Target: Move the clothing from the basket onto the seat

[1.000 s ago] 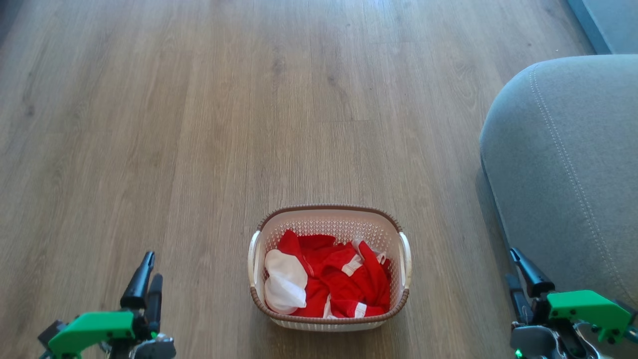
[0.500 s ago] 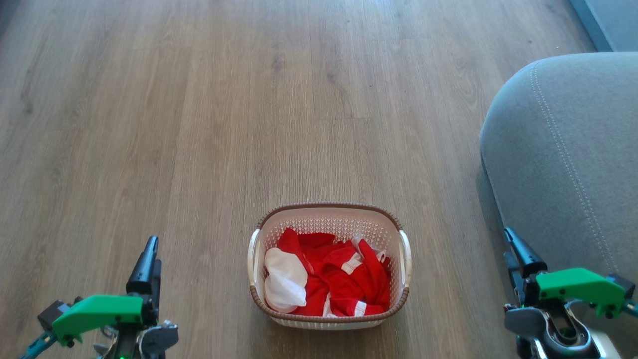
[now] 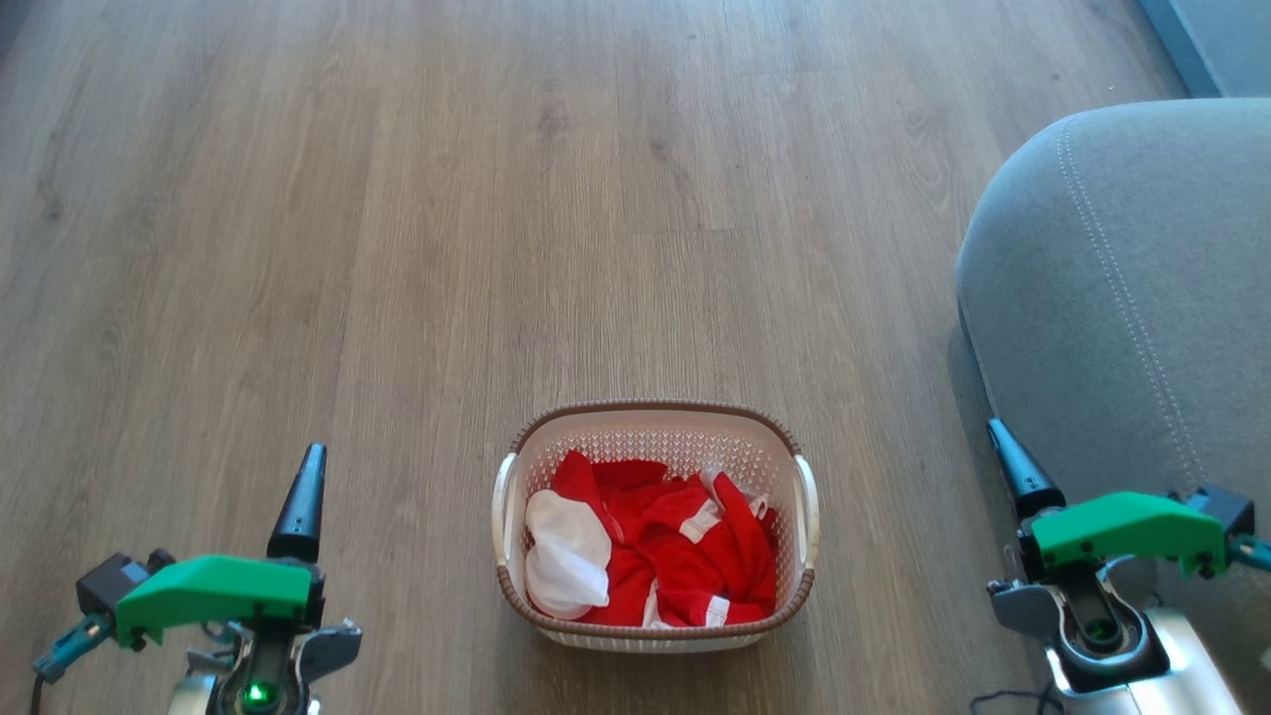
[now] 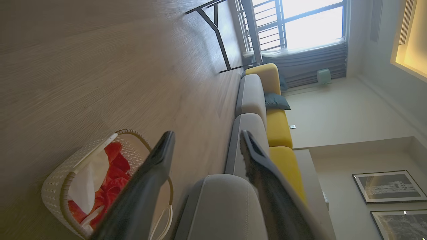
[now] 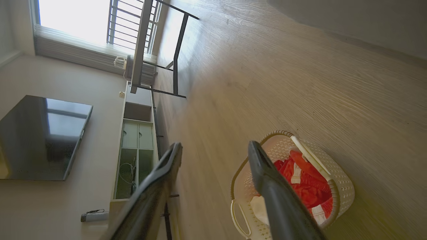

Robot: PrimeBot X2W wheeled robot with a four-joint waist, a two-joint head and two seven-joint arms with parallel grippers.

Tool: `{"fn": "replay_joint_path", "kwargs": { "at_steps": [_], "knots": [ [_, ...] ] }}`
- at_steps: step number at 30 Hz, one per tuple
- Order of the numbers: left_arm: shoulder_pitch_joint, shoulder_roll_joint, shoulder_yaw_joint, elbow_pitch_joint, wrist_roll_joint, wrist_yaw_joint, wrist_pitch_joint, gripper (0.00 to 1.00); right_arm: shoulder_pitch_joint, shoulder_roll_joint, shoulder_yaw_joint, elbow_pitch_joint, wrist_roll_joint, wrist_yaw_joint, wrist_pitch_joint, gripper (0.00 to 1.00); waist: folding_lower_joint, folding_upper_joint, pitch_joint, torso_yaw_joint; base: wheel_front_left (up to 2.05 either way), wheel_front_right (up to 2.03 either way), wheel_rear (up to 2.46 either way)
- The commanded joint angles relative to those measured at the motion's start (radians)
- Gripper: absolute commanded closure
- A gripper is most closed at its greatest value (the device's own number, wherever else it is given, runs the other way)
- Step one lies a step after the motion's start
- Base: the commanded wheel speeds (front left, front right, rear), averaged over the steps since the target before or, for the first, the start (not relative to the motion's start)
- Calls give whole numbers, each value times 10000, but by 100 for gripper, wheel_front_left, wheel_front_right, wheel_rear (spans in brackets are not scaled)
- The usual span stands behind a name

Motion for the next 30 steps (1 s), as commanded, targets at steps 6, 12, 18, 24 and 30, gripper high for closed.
{"fn": "replay_joint_path", "kwargs": {
  "at_steps": [6, 12, 18, 24, 30],
  "knots": [
    [-806, 319, -111, -215, 1132, -26, -277, 0, -849, -340, 413, -118, -1080, 26, -312, 0, 0, 0, 22, 4, 0, 0, 0],
    [-962, 432, -352, -183, 2141, -30, -454, 0, -1076, -441, 757, 16, -1890, 29, -488, 0, 0, 0, 36, -4, 0, 0, 0],
    [-1135, 561, -597, -90, 3199, -34, -630, 0, -1304, -563, 1091, 180, -2644, 32, -663, 0, 0, 0, 46, -24, 0, 0, 0],
    [-1299, 626, -689, -40, 4265, -38, -806, 0, -1525, -657, 1384, 334, -3327, 36, -839, 0, 0, 0, 70, -39, 0, 0, 0],
    [-1425, 664, -758, -27, 5099, -41, -953, 0, -1707, -735, 1600, 455, -3881, 39, -985, 0, 0, 0, 85, -49, 0, 0, 0]
  ]
}}
